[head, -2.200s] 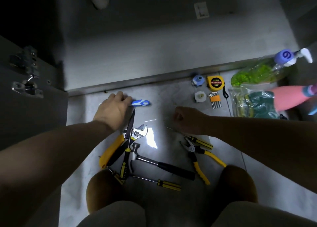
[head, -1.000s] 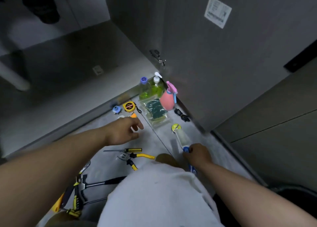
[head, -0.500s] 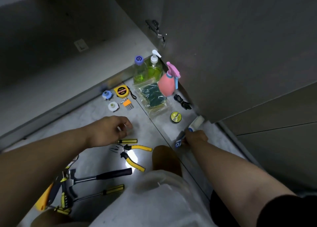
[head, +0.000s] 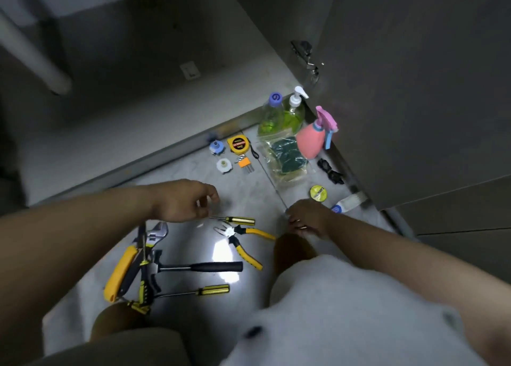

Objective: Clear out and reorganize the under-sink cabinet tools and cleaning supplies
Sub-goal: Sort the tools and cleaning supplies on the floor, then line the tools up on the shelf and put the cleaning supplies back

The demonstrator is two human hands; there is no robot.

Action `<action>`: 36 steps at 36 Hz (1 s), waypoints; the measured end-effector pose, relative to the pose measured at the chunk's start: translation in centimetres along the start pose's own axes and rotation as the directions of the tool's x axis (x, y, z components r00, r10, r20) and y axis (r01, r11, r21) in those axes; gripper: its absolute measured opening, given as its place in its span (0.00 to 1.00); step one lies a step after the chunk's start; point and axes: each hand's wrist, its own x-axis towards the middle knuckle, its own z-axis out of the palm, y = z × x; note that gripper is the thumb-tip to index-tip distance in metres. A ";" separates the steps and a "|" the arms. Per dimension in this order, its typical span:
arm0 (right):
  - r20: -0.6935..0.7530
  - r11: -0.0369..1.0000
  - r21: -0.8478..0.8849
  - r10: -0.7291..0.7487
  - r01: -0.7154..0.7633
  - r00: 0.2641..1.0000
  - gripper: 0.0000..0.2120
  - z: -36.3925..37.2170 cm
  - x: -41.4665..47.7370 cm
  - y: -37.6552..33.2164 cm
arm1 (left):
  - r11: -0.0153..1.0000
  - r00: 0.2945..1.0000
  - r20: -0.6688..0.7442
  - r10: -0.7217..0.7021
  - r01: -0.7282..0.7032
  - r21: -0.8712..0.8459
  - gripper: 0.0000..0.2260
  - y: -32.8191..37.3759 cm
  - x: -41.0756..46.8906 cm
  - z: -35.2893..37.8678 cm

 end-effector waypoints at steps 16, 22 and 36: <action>0.444 0.330 -0.824 -0.127 0.460 0.887 0.09 11.6 -8.4 -21.8 | 0.870 0.862 -0.200 -0.466 0.405 -0.282 0.15 -15.8 -7.0 9.0; 0.464 0.041 -0.882 -0.093 0.469 0.881 0.14 17.7 -6.2 -20.9 | 0.659 0.740 -0.094 -0.666 0.523 -0.540 0.33 -17.0 -4.8 19.0; 0.334 -0.129 -0.928 0.121 0.348 0.935 0.17 14.3 -0.4 -11.7 | 0.627 0.687 -0.257 -0.680 0.363 -0.689 0.31 -14.4 -0.5 23.2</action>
